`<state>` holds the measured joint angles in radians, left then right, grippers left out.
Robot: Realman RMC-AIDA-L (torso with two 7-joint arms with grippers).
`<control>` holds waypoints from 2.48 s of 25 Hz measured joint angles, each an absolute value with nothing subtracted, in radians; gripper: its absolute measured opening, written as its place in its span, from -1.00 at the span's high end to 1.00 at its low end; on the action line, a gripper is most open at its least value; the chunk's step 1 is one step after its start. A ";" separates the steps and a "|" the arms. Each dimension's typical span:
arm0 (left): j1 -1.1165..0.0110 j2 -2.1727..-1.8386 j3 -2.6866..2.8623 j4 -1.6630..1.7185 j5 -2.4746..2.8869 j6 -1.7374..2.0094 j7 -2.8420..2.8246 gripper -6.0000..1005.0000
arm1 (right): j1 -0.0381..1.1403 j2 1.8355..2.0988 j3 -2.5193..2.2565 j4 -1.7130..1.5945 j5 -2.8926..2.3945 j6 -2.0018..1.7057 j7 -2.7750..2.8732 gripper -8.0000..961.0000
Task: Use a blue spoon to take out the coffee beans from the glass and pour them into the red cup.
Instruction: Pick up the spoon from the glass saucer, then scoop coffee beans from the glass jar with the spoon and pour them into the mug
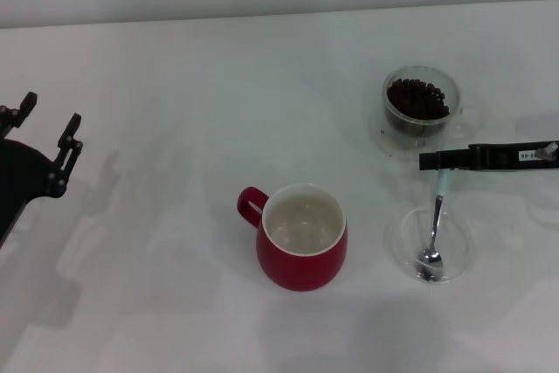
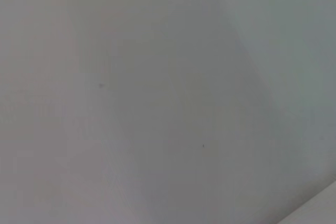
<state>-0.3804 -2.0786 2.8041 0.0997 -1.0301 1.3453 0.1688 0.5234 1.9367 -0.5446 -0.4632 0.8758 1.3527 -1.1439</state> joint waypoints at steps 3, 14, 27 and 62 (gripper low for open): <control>-0.380 -2.079 2.804 0.100 -1.031 1.345 0.169 -0.04 | 0.525 1.937 -0.545 -0.463 0.876 1.351 -1.141 0.04; -0.380 -2.079 2.804 0.100 -1.031 1.341 0.169 -0.04 | 0.531 1.932 -0.558 -0.454 0.862 1.348 -1.105 0.34; -0.382 -2.079 2.804 0.100 -1.031 1.332 0.169 -0.04 | 0.532 1.933 -0.547 -0.457 0.888 1.377 -1.105 0.66; -0.412 -2.087 2.804 0.155 -1.053 1.326 0.170 -0.04 | 0.420 1.872 -0.466 -0.609 1.245 1.552 -1.305 0.68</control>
<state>-0.4115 -2.0869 2.8041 0.1554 -1.0529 1.3265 0.1699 0.4203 1.8724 -0.4663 -0.6088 1.2446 1.5523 -1.3052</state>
